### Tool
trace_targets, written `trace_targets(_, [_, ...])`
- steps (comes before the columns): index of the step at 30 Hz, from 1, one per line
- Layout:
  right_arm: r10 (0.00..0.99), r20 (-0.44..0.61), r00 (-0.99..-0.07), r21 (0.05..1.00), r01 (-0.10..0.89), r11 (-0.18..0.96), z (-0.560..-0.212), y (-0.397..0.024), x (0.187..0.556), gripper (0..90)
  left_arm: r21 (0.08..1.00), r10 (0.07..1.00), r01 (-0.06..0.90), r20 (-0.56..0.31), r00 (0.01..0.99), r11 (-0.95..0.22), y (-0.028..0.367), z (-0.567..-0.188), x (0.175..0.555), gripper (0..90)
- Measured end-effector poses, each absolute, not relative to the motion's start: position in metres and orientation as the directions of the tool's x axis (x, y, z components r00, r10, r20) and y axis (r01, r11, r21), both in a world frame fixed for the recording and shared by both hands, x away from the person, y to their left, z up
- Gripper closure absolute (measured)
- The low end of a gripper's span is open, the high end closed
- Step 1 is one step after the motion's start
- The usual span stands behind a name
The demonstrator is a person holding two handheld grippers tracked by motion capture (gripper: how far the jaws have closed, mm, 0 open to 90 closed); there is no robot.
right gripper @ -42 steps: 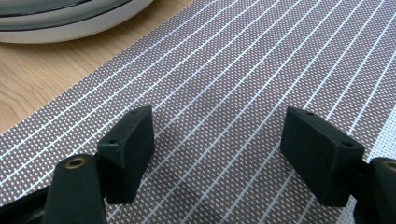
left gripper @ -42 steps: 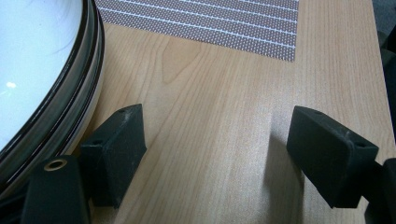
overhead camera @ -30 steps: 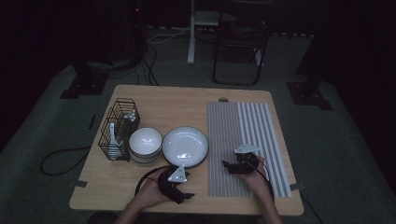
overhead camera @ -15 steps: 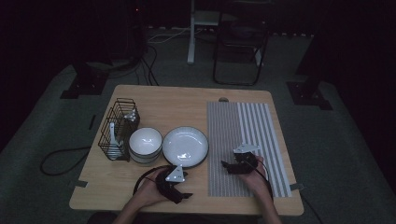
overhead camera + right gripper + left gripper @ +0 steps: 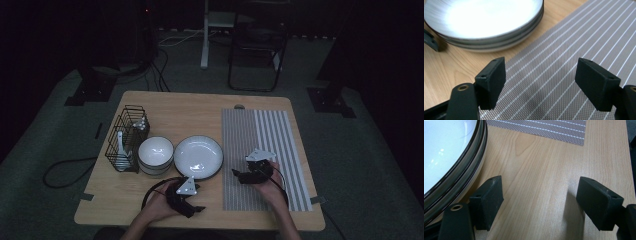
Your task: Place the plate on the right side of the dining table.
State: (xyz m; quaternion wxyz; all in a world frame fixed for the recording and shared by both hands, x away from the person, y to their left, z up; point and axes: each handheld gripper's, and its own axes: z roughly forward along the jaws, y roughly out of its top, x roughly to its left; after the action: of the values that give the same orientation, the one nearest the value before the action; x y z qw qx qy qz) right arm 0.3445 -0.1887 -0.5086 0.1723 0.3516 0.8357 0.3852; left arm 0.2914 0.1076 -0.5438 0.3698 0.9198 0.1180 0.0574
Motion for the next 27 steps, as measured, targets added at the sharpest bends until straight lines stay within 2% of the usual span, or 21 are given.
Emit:
trace_targets(11, [0.714, -0.042, -0.699, 0.790, 0.415, 0.452, -0.485, -0.171, 0.356, 28.3, 0.686, 0.258, 0.175, 0.019, 0.966, -0.706, 0.110, -0.543, 0.293, 22.5])
trace_targets(12, [0.713, -0.038, -0.700, 0.792, 0.414, 0.448, -0.484, -0.170, 0.357, 31.4, 0.687, 0.258, 0.175, 0.019, 0.966, -0.706, 0.110, -0.543, 0.293, 22.5])
trace_targets(15, [0.713, -0.038, -0.700, 0.797, 0.409, 0.444, -0.482, -0.168, 0.360, 32.0, 0.686, 0.260, 0.177, 0.018, 0.965, -0.705, 0.111, -0.543, 0.293, 22.5])
trace_targets(16, [0.715, -0.033, -0.698, 0.803, 0.407, 0.435, -0.481, -0.166, 0.362, 37.3, 0.684, 0.258, 0.175, 0.020, 0.966, -0.708, 0.111, -0.542, 0.293, 23.4])
trace_targets(17, [0.715, -0.033, -0.698, 0.803, 0.407, 0.435, -0.481, -0.166, 0.362, 37.3, 0.682, 0.255, 0.173, 0.020, 0.967, -0.710, 0.112, -0.542, 0.293, 23.4])
trace_targets(22, [0.721, -0.017, -0.693, 0.812, 0.411, 0.415, -0.479, -0.163, 0.368, 37.4, 0.677, 0.253, 0.171, 0.023, 0.967, -0.715, 0.114, -0.540, 0.294, 26.4])
trace_targets(24, [0.718, -0.004, -0.696, 0.829, 0.399, 0.391, -0.478, -0.160, 0.371, 39.6, 0.678, 0.254, 0.174, 0.019, 0.967, -0.714, 0.115, -0.540, 0.293, 32.4])
trace_targets(27, [0.712, 0.015, -0.702, 0.852, 0.381, 0.358, -0.476, -0.159, 0.375, 45.1, 0.680, 0.260, 0.180, 0.017, 0.965, -0.711, 0.116, -0.540, 0.294, 34.5])
